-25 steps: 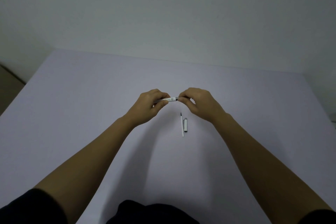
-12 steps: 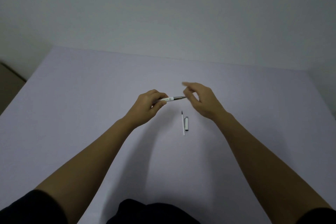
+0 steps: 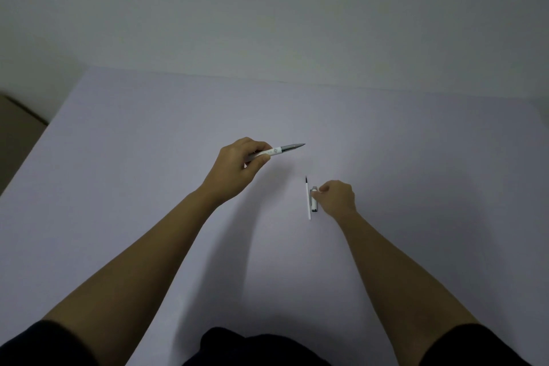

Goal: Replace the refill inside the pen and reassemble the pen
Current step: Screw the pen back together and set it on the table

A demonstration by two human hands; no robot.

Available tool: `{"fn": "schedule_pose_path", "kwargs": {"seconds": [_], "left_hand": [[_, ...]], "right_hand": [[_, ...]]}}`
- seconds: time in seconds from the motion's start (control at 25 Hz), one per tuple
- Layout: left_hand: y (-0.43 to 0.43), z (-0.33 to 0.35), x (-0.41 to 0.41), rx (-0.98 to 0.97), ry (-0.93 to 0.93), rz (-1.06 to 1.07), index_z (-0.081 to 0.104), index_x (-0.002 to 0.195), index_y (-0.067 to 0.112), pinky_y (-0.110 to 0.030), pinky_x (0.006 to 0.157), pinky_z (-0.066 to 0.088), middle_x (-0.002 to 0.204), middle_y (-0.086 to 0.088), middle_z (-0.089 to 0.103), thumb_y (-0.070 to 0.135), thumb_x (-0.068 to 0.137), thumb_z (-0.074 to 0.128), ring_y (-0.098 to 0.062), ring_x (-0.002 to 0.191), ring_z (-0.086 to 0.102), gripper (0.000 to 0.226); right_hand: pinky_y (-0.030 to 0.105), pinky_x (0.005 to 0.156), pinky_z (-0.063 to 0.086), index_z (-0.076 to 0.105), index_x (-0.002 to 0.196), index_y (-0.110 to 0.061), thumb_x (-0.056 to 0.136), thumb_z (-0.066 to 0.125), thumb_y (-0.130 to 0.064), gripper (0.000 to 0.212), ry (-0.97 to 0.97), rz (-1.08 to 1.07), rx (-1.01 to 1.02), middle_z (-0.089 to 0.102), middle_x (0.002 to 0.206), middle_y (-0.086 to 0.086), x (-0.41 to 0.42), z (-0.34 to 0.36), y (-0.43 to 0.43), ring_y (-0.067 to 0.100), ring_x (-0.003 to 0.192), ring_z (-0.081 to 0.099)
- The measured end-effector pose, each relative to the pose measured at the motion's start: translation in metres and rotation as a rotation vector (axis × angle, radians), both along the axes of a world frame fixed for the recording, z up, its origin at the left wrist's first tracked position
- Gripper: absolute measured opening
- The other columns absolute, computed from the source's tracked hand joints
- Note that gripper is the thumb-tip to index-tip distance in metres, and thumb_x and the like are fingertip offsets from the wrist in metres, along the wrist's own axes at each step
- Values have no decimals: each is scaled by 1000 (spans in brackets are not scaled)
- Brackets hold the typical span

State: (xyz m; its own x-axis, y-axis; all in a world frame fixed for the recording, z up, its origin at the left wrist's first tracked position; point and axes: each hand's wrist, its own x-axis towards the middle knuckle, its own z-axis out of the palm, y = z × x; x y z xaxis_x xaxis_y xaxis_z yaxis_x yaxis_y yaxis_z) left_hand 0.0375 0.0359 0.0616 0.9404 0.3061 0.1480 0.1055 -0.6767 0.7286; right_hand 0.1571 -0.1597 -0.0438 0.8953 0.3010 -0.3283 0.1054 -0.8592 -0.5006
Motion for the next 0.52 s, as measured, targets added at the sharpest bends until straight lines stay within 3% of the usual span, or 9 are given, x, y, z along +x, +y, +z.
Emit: {"fn": "schedule_pose_path", "kwargs": {"seconds": [0.2, 0.32, 0.4, 0.52], "left_hand": [[5, -8, 1, -2, 24, 18, 66, 103, 18, -3, 68, 36, 80, 10, 56, 19, 90, 55, -3, 74, 52, 17], [3, -13, 0, -16, 50, 19, 66, 103, 18, -1, 66, 34, 80, 11, 55, 20, 90, 56, -2, 74, 52, 17], [1, -18, -2, -14, 76, 16, 66, 103, 17, -1, 64, 34, 83, 7, 58, 19, 90, 56, -3, 74, 52, 17], [-2, -26, -5, 1, 133, 28, 66, 104, 15, -6, 63, 36, 88, -1, 62, 19, 90, 55, -9, 73, 50, 18]], "right_hand": [[31, 70, 49, 72, 80, 1, 81, 64, -22, 24, 33, -37, 8, 73, 85, 20, 3, -7, 4, 35, 85, 66], [28, 77, 47, 73, 87, -3, 81, 65, -22, 21, 127, -200, 163, 73, 91, 14, 11, -1, 0, 28, 90, 66], [28, 78, 49, 72, 94, -3, 83, 65, -22, 23, 219, -314, 395, 71, 85, 8, 17, 11, 1, 19, 83, 64], [23, 78, 53, 63, 104, -2, 87, 62, -14, 21, 465, -448, 913, 67, 83, 2, 17, 33, 9, 9, 79, 63]]}}
